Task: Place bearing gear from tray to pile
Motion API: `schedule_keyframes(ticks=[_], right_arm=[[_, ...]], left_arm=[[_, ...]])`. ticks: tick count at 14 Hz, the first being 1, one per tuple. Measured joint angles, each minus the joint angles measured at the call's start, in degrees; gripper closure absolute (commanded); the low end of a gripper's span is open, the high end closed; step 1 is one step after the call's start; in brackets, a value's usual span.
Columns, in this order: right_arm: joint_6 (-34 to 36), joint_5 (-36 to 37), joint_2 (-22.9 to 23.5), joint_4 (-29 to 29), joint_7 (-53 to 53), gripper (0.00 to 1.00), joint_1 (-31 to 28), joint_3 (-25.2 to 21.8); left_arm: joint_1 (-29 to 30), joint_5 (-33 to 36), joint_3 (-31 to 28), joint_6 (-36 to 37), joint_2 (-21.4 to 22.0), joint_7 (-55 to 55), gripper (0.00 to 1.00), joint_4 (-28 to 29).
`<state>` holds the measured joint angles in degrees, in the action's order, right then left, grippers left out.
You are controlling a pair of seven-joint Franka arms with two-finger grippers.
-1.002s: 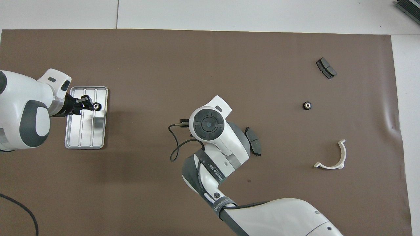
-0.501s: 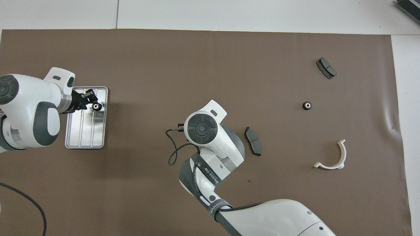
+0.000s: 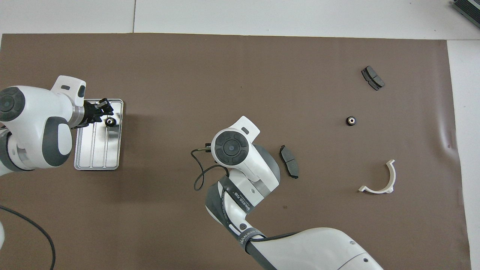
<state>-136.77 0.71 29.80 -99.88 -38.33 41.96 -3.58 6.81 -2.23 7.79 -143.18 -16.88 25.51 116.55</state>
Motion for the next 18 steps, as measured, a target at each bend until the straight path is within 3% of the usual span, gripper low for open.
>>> schedule_keyframes(ticks=[1,8,10,13,18], right_arm=[[0.00,0.00,0.00,0.00,-0.01,1.00,0.01,0.00],[2.08,0.01,-0.12,0.94,-3.25,1.00,-0.06,-0.17],[4.10,0.01,-1.12,1.72,-3.26,1.00,-0.45,-0.83],[11.22,0.42,-6.00,1.97,-1.05,1.00,-4.40,-1.41],[18.81,0.49,-12.96,-0.05,14.33,1.00,-15.14,-1.52]], left_arm=[[-0.01,0.00,0.00,-0.16,-0.11,0.27,0.54,0.00],[-0.44,0.00,0.00,-1.08,-1.39,1.08,0.55,0.14],[-0.45,0.00,0.00,-1.08,-1.40,1.09,0.64,0.22],[-0.46,0.01,0.00,-1.02,-1.40,1.09,0.80,0.25],[-0.74,0.02,0.11,5.42,-1.34,1.09,0.80,-3.52]])
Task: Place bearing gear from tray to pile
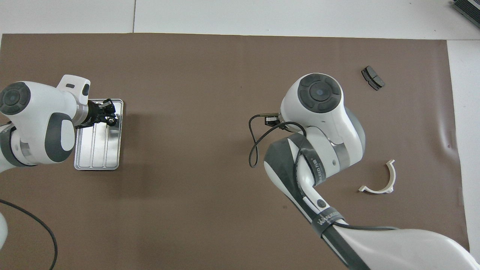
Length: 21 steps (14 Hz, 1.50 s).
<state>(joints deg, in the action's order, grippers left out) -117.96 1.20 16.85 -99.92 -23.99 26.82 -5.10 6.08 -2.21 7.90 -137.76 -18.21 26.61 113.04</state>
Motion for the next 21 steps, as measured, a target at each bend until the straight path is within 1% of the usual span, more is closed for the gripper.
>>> schedule_keyframes(ticks=[2,4,8,9,12,13,14,15,16,17,18,20,21], right_arm=[[0.86,0.00,-0.67,-1.82,6.43,1.00,-4.22,-0.02],[0.87,0.00,-0.93,-4.38,11.85,1.00,-7.49,-0.03],[0.33,0.00,-3.64,-11.16,18.25,1.00,-11.29,-0.01],[-1.20,0.00,-4.50,-13.42,19.71,1.00,-12.14,0.00],[-9.88,0.00,-6.72,-21.75,24.46,1.00,-15.42,0.02],[-11.79,0.00,-7.19,-23.81,25.81,0.96,-16.48,0.03],[-12.76,-0.01,-7.56,-25.14,27.06,0.88,-17.42,0.03],[-13.14,-0.04,-7.88,-25.99,28.18,0.71,-18.30,0.04],[-13.31,-0.04,-8.11,-26.43,28.69,0.39,-18.93,0.04],[-13.48,-0.04,-8.23,-26.61,28.85,0.04,-19.26,0.03],[-13.54,-0.05,-8.27,-26.65,28.85,0.00,-19.31,0.04],[-13.62,-0.06,-8.27,-26.64,28.85,0.00,-19.30,0.10],[-13.77,-0.06,-8.30,-26.57,28.85,0.00,-19.29,0.13]], left_arm=[[-0.68,0.00,0.03,3.88,0.04,0.83,0.78,-3.06],[-2.55,0.00,0.06,5.89,0.09,4.64,0.78,-4.74],[-10.84,0.03,0.23,6.21,0.17,20.61,0.78,-5.18],[-13.20,0.04,0.25,6.21,0.18,25.24,0.78,-5.19],[-19.55,0.07,0.34,5.32,0.19,38.75,0.77,-5.25],[-21.50,0.08,0.36,4.67,0.20,41.94,0.77,-5.25],[-23.44,0.09,0.39,4.51,0.20,44.05,0.77,-5.25],[-25.70,0.09,0.39,4.51,0.20,45.27,0.77,-5.18],[-27.87,0.09,0.39,4.49,0.22,45.91,0.77,-5.03],[-30.04,0.09,0.41,4.38,0.23,46.53,0.77,-4.86],[-32.05,0.09,0.41,3.81,0.23,47.32,0.77,-4.69],[-34.95,0.09,0.40,0.87,0.22,49.16,0.77,-4.39],[-35.89,0.09,0.38,-0.81,0.21,49.74,0.75,-4.25]])
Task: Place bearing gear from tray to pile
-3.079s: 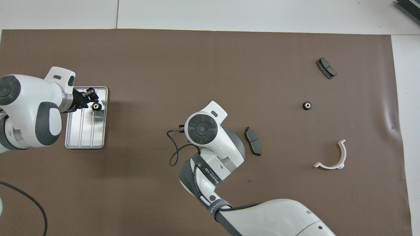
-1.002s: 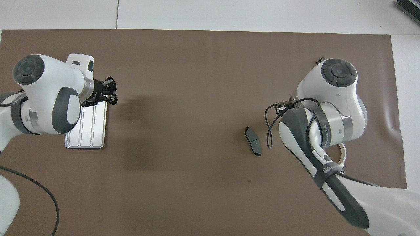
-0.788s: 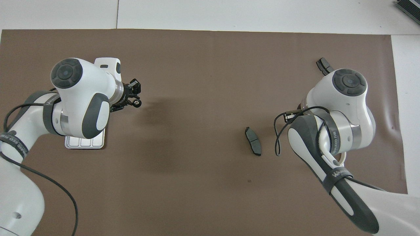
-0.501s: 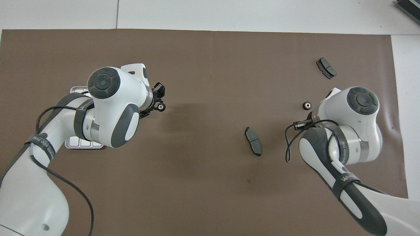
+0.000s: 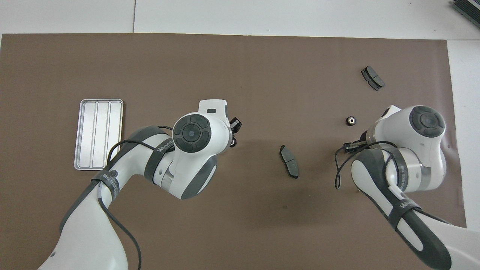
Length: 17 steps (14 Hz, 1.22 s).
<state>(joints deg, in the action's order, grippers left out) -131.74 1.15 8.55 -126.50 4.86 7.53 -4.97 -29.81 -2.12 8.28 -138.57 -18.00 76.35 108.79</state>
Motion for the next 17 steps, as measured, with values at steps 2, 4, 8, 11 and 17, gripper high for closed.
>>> schedule_keyframes(ticks=[2,4,8,11,17], right_arm=[[-0.12,-0.03,-0.23,1.06,-0.04,0.00,0.19,0.15],[-0.12,-0.07,-0.76,3.30,-1.41,0.00,0.37,0.55],[0.16,-0.08,-1.26,8.51,-7.33,0.00,1.86,0.94],[3.12,-0.10,-0.95,13.02,-13.87,0.00,6.01,1.07],[3.47,-2.73,4.38,20.76,-26.94,0.00,16.44,1.37]], left_arm=[[-0.72,0.00,0.00,-2.48,-0.01,0.39,0.59,0.07],[-0.70,0.00,-0.24,-4.45,-0.04,0.39,0.37,0.10],[-0.55,0.00,-0.86,-7.52,-0.24,0.39,0.26,0.18],[1.03,0.00,-1.24,-7.84,-0.21,0.45,0.21,-0.06],[14.49,0.23,-1.47,0.95,2.45,-10.43,0.00,-1.69]])
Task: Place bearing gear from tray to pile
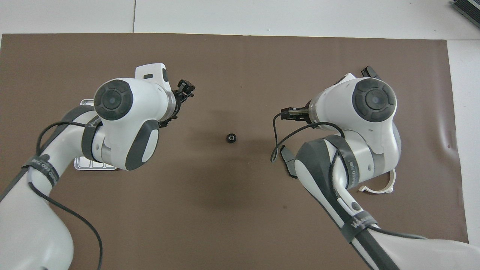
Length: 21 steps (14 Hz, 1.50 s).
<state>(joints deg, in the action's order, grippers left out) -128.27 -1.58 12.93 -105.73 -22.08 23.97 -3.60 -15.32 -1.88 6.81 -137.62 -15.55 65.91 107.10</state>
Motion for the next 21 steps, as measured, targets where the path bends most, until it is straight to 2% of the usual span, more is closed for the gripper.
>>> schedule_keyframes(ticks=[4,8,10,13,16,18,21], right_arm=[[-0.99,-0.08,6.66,6.58,-6.74,0.00,5.51,0.07],[-4.88,0.39,13.22,9.08,-13.41,0.00,12.37,0.07],[-6.98,1.24,15.95,9.78,-15.76,0.00,14.09,0.03],[-7.56,1.31,17.63,10.01,-16.24,0.01,15.25,0.02],[-8.04,2.09,18.63,9.81,-16.82,0.29,16.03,0.01],[-8.04,3.30,18.97,9.30,-16.86,0.30,16.46,0.01],[-9.22,3.92,19.11,9.18,-16.87,0.30,16.32,-0.17]], left_arm=[[7.97,0.00,0.07,9.74,3.56,-18.39,0.00,-0.05],[15.75,0.00,-0.02,21.51,5.86,-45.23,0.00,-0.23],[19.32,0.00,-0.20,26.69,8.05,-54.55,0.00,-0.88],[21.86,0.00,-0.27,31.79,13.05,-58.22,0.00,-2.06],[22.20,0.06,-0.85,36.06,19.17,-59.50,0.00,-2.36],[22.39,0.07,-2.43,39.47,22.49,-63.16,0.00,-2.88],[22.43,0.07,-3.28,41.53,24.29,-67.67,0.00,-3.78]])
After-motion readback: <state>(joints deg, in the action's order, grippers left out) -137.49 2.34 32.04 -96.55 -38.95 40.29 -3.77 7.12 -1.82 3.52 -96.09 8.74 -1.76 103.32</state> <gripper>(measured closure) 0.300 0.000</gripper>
